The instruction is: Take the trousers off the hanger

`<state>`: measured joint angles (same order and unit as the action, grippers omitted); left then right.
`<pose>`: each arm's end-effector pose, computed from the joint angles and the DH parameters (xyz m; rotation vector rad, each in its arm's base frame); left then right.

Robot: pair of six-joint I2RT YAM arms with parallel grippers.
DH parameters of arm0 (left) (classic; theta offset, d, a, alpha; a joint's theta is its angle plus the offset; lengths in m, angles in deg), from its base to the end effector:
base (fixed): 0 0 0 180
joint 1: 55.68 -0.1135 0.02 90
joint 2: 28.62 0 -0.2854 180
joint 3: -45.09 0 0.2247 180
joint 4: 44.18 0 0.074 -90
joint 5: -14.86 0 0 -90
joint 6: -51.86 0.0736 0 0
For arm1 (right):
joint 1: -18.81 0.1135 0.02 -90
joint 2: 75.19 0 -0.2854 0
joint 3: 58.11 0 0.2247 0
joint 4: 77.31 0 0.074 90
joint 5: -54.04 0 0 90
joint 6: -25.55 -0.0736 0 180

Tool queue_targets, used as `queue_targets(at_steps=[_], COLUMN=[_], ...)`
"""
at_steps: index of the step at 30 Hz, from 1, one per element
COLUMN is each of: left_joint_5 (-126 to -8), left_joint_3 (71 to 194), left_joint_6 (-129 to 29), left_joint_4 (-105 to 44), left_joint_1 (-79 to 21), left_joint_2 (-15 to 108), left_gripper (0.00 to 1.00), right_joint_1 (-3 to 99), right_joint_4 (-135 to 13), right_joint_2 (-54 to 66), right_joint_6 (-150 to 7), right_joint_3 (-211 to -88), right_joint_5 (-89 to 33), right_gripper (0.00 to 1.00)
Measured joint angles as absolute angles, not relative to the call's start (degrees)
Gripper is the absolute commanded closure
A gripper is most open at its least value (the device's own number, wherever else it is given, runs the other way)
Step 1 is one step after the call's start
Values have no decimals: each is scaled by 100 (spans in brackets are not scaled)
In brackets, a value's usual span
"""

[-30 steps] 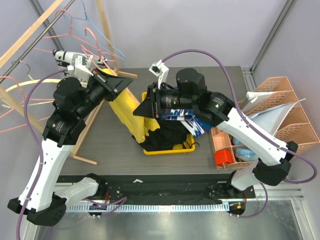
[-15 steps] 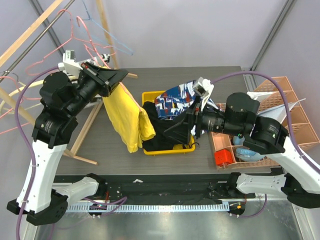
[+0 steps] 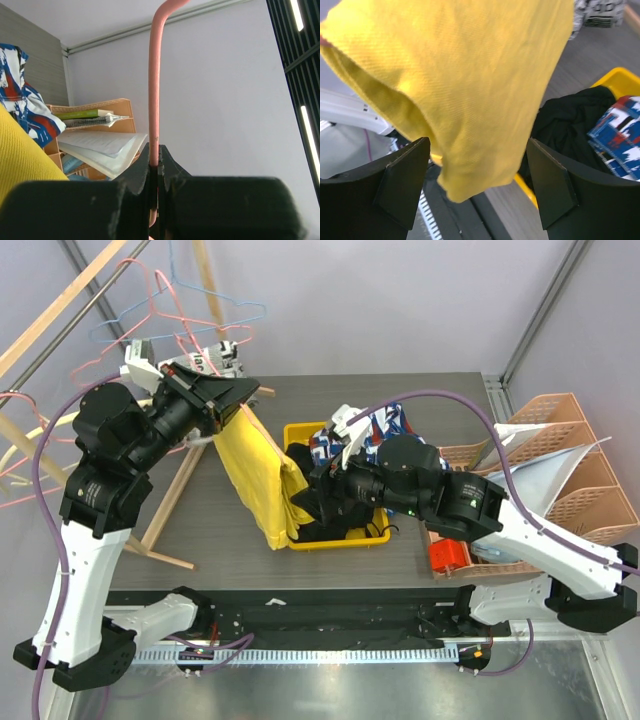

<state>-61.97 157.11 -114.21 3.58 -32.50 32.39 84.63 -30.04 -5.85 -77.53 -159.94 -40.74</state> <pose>0.1483 -0.0817 0.5460 -0.5777 1.6333 -1.5152 0.1085 0.2267 0.4637 -0.7979 1.7485 0.8784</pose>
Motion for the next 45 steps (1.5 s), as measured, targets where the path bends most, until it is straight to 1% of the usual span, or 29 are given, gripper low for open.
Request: queue_targets(at_steps=[8,14,17,18,21,26,27,29,31,32,33,34,37,38,42,45], left_joint_5=[-5966,-5848,-5734,-5686,-5507,-5229,-5174,-5067,-4956,-4912,-4849,-4809,-4691,-4654,-4523,-4440], left_joint_3=[15711,15711,15711,15711,15711,15636,15627,15621,15619,15610,15590,15577,15525,15509,15444,15376], left_joint_6=[-11668,-11773,-11819,-11845,-11902,-12070,-12103,-12175,-12223,-12254,-12306,-12337,-12400,-12437,-12518,-12636], left_joint_4=[343,330,282,244,76,-260,-322,-396,-486,-529,-597,-628,-733,-765,-835,-960], left_joint_1=[-3252,-3252,-3252,-3252,-3252,-3252,-3252,-3252,-3252,-3252,-3252,-3252,-3252,-3252,-3252,-3252], left_joint_2=[3241,3298,3381,3409,3501,3530,3530,3530,3532,3532,3532,3532,3532,3532,3530,3523], left_gripper=[100,100,100,100,100,100,100,100,100,100,100,100,100,100,100,100], right_joint_1=[8622,8889,8944,8957,8985,9042,9064,9103,9151,9197,9258,9313,9442,9464,9501,9521], right_joint_4=[-3568,-4106,-4318,-4381,-4554,-4951,-5076,-5246,-5415,-5504,-5622,-5712,-5948,-5994,-6009,-6088], right_joint_2=[-745,-765,-751,-736,-642,-590,-592,-574,-509,-463,-404,-354,-214,-194,-220,-238], right_joint_6=[-7410,-7233,-7163,-7139,-7021,-6778,-6730,-6588,-6474,-6413,-6332,-6247,-6035,-5952,-5827,-5799], right_joint_3=[-15843,-15714,-15714,-15714,-15717,-15557,-15491,-15408,-15400,-15404,-15404,-15404,-15404,-15397,-15402,-15389], right_joint_5=[-4537,-4797,-4898,-4955,-5261,-5540,-5593,-5717,-5932,-6058,-6229,-6395,-6823,-6847,-6900,-6996], right_gripper=[23,23,32,38,45,44,49,57,62,69,71,71,59,53,53,57])
